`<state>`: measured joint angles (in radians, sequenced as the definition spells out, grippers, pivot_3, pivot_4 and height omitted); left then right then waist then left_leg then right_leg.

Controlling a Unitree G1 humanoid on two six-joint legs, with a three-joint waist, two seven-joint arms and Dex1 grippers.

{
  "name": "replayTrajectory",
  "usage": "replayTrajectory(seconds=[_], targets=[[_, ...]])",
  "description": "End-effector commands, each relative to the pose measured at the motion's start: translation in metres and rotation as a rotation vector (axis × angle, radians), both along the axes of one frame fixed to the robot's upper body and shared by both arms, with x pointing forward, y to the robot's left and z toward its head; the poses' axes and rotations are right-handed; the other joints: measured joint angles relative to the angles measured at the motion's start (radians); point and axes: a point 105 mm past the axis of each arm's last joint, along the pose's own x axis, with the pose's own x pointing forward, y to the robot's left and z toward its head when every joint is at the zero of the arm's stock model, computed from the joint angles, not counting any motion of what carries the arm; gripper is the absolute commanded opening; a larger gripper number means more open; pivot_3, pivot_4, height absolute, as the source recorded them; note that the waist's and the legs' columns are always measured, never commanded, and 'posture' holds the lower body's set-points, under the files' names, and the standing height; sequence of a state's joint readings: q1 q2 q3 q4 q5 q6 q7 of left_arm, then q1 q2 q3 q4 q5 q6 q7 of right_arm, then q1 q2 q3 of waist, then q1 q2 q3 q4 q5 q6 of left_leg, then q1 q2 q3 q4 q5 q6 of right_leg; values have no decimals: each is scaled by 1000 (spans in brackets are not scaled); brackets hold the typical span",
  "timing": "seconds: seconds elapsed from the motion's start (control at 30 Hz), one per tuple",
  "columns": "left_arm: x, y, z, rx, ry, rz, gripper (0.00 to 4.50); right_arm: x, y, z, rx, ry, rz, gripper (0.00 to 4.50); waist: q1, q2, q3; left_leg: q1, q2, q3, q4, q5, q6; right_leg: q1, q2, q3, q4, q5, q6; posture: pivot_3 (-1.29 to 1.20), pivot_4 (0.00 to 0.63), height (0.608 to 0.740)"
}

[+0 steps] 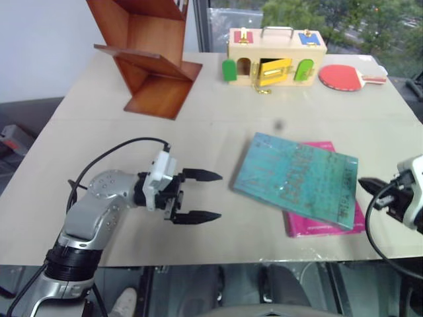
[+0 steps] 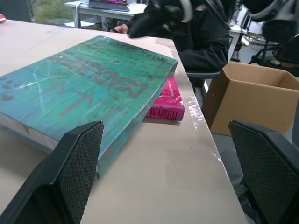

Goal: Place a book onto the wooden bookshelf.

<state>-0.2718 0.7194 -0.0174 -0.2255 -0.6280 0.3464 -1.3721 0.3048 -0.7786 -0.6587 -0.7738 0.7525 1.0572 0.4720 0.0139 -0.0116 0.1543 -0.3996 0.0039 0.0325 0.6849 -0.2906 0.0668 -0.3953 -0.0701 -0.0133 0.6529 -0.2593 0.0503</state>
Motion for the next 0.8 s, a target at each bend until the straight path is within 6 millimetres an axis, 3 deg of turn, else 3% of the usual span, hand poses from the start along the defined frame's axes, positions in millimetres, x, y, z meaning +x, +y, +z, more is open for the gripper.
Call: replayTrajectory(seconds=[0.03,0.2,0.37,0.7,0.8], targets=[[2,-1,5,-3,-30,-19,4500,-16,8,1,-45,13,29,38,-1,0,0,0,0,0,0,0,0,0,0,0,0,0,0,0,150,740],[5,1,5,12,-25,-37,4500,-24,37,-15,37,52,104,38,-3,0,0,2,0,1,1,0,0,0,4,1,3,0,0,0,150,740],[5,3,3,28,-14,-39,4500,-26,50,-24,60,77,134,38,-1,0,0,2,0,1,1,0,0,0,4,1,4,0,0,0,150,740],[0,8,-13,19,215,99,4500,-41,34,-19,81,54,112,38,0,0,0,1,0,1,1,0,-1,0,3,1,2,-1,1,0,150,740],[-1,7,-14,2,295,121,4500,-45,24,-12,59,4,103,907,0,0,0,1,0,0,1,0,0,0,0,1,3,-1,1,0,150,740]])
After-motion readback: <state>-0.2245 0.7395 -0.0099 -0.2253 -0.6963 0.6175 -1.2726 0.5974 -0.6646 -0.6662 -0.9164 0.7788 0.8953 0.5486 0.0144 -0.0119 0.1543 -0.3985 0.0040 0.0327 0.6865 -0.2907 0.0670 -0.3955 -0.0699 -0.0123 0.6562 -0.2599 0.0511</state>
